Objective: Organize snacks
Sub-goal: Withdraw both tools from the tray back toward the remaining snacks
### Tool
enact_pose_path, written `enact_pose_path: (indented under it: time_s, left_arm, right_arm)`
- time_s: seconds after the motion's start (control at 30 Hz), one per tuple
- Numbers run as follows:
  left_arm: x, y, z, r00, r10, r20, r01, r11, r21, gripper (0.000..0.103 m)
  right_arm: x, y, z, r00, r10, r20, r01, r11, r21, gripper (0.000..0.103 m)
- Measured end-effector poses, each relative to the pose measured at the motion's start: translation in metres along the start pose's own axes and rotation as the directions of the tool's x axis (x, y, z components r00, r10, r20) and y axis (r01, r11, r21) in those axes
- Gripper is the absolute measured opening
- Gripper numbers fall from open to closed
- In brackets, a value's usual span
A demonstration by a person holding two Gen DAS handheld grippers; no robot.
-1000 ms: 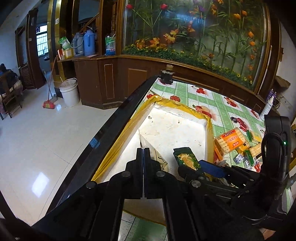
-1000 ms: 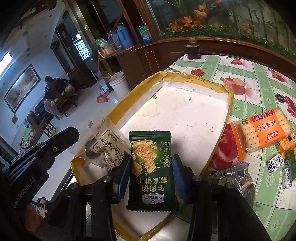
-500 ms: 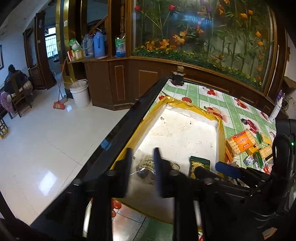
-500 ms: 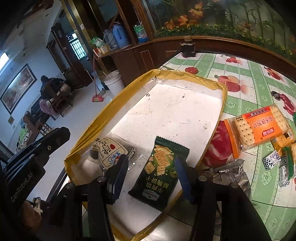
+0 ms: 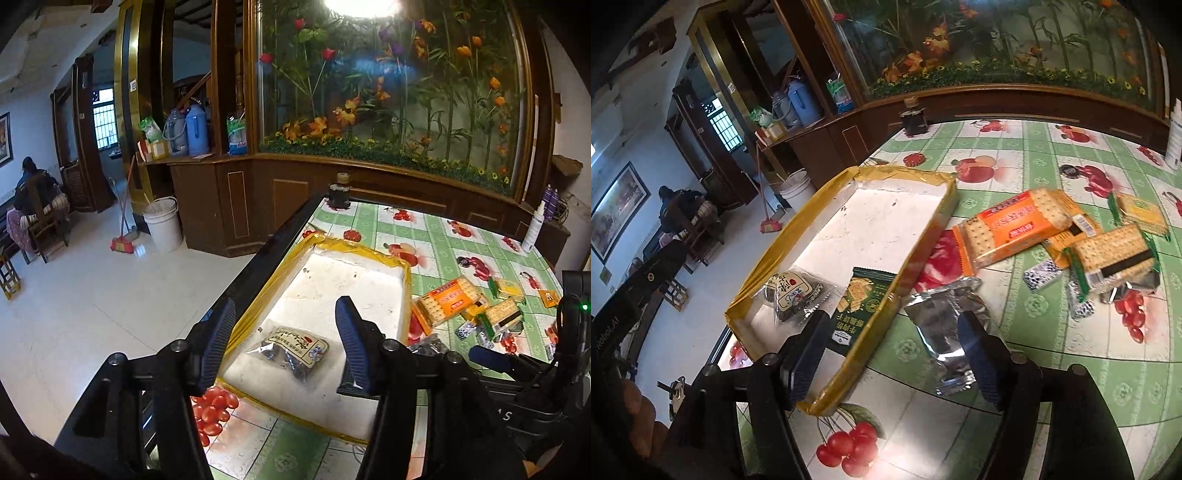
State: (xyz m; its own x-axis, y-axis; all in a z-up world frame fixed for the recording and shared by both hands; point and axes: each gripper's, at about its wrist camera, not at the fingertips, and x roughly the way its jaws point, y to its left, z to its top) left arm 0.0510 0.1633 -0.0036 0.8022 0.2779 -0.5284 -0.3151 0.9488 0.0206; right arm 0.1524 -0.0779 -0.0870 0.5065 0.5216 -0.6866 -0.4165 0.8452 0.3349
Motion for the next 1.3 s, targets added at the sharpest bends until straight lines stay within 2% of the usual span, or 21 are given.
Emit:
enact_pose_path:
  time_s: [0.07,0.23,0.4,0.47,0.63,0.73,0.8,0.93,1.03,1.13,1.3]
  left_arm:
    - [-0.006,-0.004,0.000,1.000,0.002,0.013,-0.002,1.000,0.006,0.059]
    - [-0.019,-0.013,0.001,0.999,0.009,0.039,-0.010,1.000,0.017,0.059]
    - [-0.031,-0.022,-0.002,0.998,0.024,0.064,-0.026,0.999,0.034,0.074]
    - [-0.030,-0.027,-0.005,0.999,0.003,0.044,-0.005,0.999,0.040,0.081]
    - [-0.017,-0.044,-0.022,0.996,-0.079,-0.045,0.082,0.995,0.059,0.081]
    - [-0.006,-0.057,-0.035,0.978,-0.161,-0.130,0.168,0.985,0.042,0.081]
    - [0.005,-0.070,-0.043,0.959,-0.206,-0.196,0.216,0.976,0.032,0.081]
    - [0.021,-0.096,-0.056,0.924,-0.246,-0.292,0.257,0.966,-0.001,0.081]
    - [0.036,-0.114,-0.061,0.911,-0.239,-0.337,0.241,0.970,-0.037,0.081]
    - [0.055,-0.126,-0.064,0.884,-0.250,-0.395,0.236,0.968,-0.085,0.081]
    - [0.078,-0.142,-0.065,0.877,-0.221,-0.428,0.193,0.975,-0.108,0.081]
  right_arm:
    - [-0.010,-0.010,-0.004,1.000,-0.015,0.010,0.015,1.000,0.022,0.079]
    - [-0.033,-0.036,-0.015,0.998,-0.055,0.028,0.053,0.996,0.070,0.079]
    - [-0.055,-0.060,-0.028,0.992,-0.110,0.055,0.105,0.991,0.087,0.080]
    - [-0.064,-0.070,-0.034,0.989,-0.134,0.062,0.129,0.988,0.088,0.083]
    - [-0.080,-0.113,-0.053,0.974,-0.222,0.041,0.214,0.967,0.136,0.084]
    - [-0.086,-0.138,-0.063,0.967,-0.255,0.014,0.249,0.953,0.174,0.084]
    - [-0.089,-0.150,-0.071,0.965,-0.264,0.008,0.258,0.948,0.188,0.084]
    - [-0.099,-0.170,-0.080,0.958,-0.286,0.008,0.279,0.938,0.206,0.084]
    - [-0.108,-0.186,-0.084,0.953,-0.304,0.015,0.292,0.927,0.234,0.084]
    - [-0.121,-0.202,-0.085,0.943,-0.330,0.031,0.312,0.915,0.258,0.084]
    - [-0.139,-0.233,-0.083,0.929,-0.365,0.055,0.333,0.894,0.300,0.084]
